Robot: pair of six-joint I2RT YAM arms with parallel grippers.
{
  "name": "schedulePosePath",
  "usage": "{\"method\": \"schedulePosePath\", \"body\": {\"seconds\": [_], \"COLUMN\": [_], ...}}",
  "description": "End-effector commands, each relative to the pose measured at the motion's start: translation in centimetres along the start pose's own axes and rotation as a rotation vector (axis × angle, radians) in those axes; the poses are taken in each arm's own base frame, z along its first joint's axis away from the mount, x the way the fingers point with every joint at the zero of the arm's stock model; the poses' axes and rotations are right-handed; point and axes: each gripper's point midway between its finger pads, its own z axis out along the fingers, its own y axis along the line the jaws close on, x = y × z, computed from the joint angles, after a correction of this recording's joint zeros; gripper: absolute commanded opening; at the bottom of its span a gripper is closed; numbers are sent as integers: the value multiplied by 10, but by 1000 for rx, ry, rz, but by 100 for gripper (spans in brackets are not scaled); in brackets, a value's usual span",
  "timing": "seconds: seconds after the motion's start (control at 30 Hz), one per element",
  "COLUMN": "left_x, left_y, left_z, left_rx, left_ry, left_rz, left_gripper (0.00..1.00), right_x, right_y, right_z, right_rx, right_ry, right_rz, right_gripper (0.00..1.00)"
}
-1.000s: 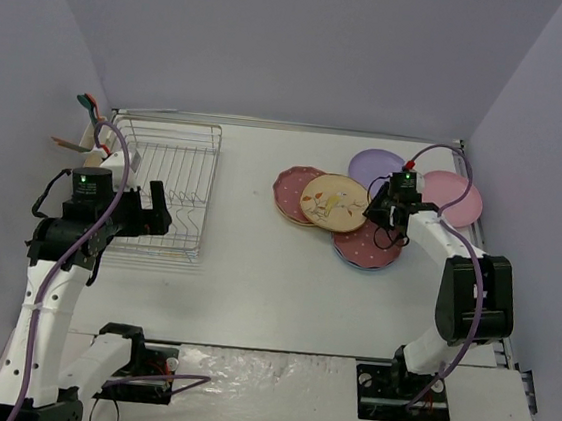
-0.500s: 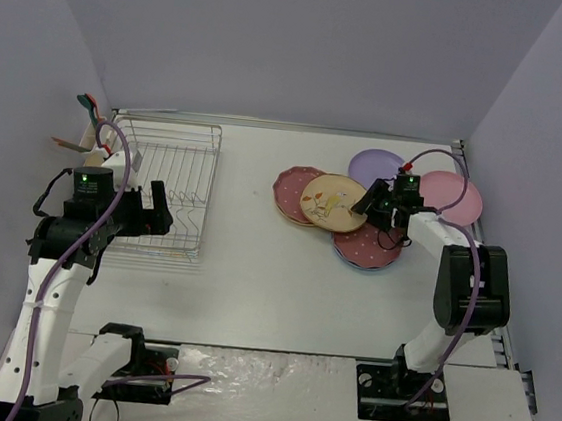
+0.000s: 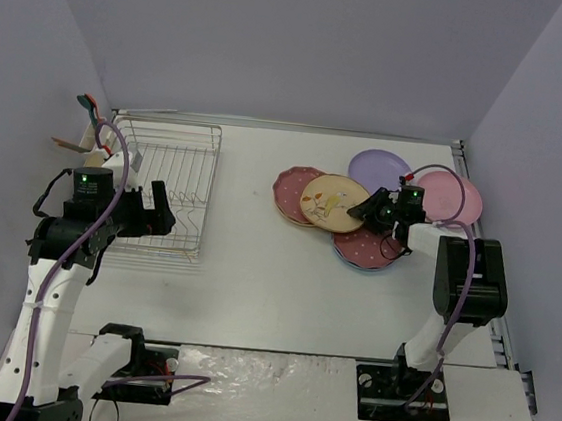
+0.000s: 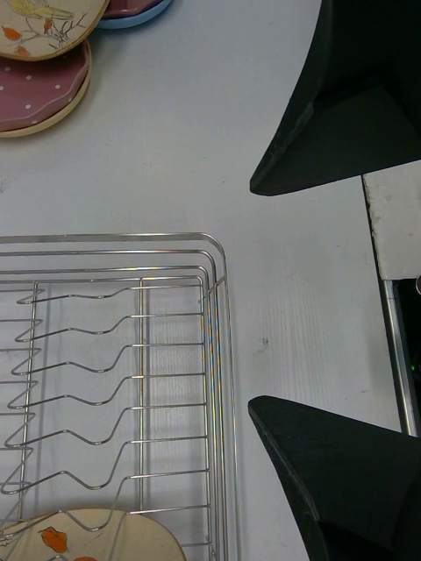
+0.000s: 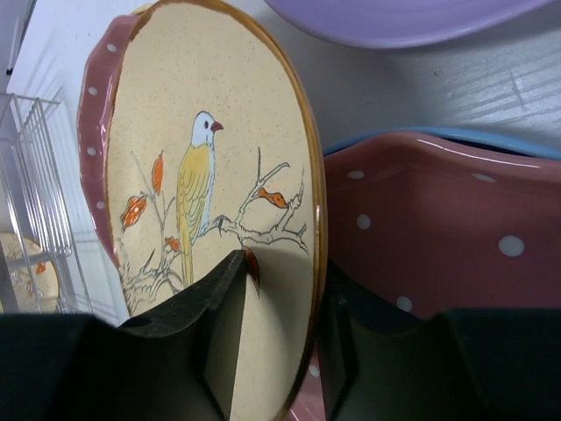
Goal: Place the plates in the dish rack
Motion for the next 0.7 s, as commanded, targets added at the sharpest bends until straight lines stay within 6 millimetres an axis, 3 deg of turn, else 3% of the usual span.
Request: {"method": "schedulePosePath", "body": {"seconds": [0.0, 0.2, 0.33, 0.5, 0.67], "left_x": [-22, -21, -27, -43, -66], "left_y": [-15, -21, -32, -51, -84], "left_z": [-9, -10, -13, -19, -27], "left_rx": [55, 91, 138, 223, 372], "left_ry": [-77, -73, -90, -125, -177], "left_rz": [-12, -26, -50, -95, -167], "left_gripper": [97, 97, 97, 97, 97], "right_x": [-12, -15, -28, -47, -57], "right_y": [14, 23, 52, 103, 149], "right_z": [-5, -16, -35, -72, -107], "right_rx": [-83, -110, -181, -320, -475], "right_ry": [-40, -44, -73, -127, -148], "right_rz": [4, -8, -20, -22, -29], "right_gripper": [24, 0, 0, 0, 0]}}
